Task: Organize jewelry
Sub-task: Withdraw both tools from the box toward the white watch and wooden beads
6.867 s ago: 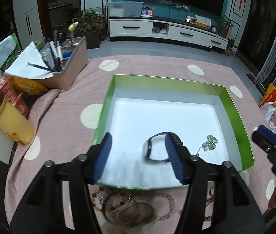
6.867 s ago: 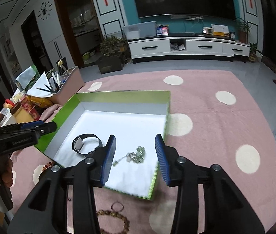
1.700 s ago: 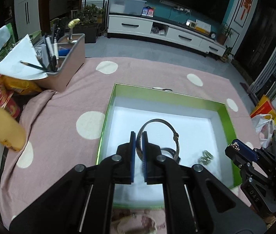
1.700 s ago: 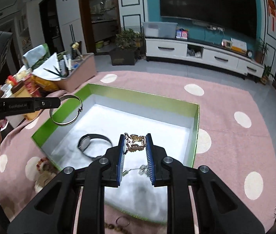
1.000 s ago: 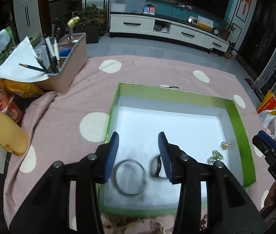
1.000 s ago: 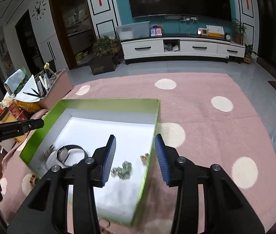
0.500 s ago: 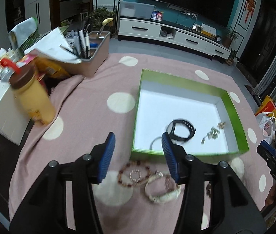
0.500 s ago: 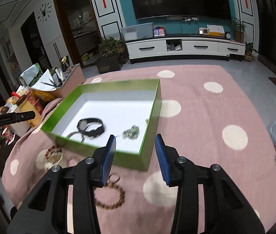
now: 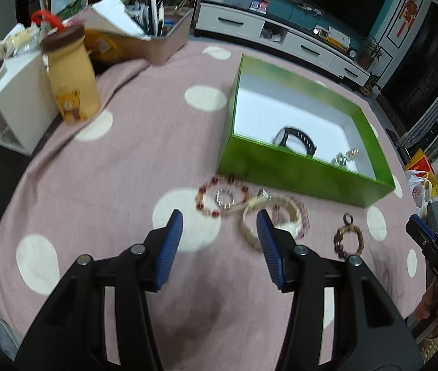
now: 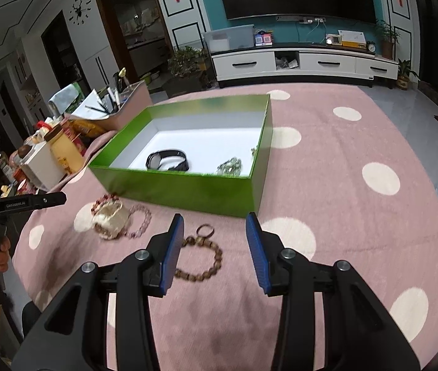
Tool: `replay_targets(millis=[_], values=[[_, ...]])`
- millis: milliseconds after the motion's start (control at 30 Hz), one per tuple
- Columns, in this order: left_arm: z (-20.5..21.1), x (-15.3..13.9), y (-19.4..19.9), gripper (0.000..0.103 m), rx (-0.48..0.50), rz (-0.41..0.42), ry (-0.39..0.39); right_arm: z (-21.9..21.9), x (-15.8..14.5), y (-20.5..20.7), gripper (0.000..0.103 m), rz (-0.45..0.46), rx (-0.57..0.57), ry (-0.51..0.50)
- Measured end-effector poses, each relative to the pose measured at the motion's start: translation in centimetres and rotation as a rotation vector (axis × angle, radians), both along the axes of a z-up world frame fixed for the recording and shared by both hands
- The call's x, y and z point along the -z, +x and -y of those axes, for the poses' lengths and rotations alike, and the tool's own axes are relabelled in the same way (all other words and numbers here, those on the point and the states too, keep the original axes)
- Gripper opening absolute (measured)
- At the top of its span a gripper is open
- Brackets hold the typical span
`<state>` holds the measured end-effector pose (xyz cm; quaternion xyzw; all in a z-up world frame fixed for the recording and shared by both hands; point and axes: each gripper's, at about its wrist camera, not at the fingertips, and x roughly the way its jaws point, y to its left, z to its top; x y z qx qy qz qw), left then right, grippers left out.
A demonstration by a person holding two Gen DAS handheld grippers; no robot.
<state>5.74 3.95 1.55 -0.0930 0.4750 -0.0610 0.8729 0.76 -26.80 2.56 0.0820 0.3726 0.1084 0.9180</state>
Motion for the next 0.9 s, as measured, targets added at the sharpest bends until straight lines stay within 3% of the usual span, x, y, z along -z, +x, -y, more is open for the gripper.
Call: replay_targets(millis=[233, 567, 900], values=[[0.4, 1.2, -2.6, 0.05, 0.032, 0.012, 0.032, -1.5, 1.6, -1.3, 0.042, -0.051, -0.035, -0.018], [1.6, 4.2, -4.3, 0.05, 0.09, -0.052, 0.023, -4.7, 4.6, -1.9, 0.042, -0.114, -0.135, -0.055], [2.6, 3.9, -3.9, 0.05, 0.132, -0.027, 0.01, -6.3, 5.2, -1.2, 0.042, -0.099, -0.177, -0.133]])
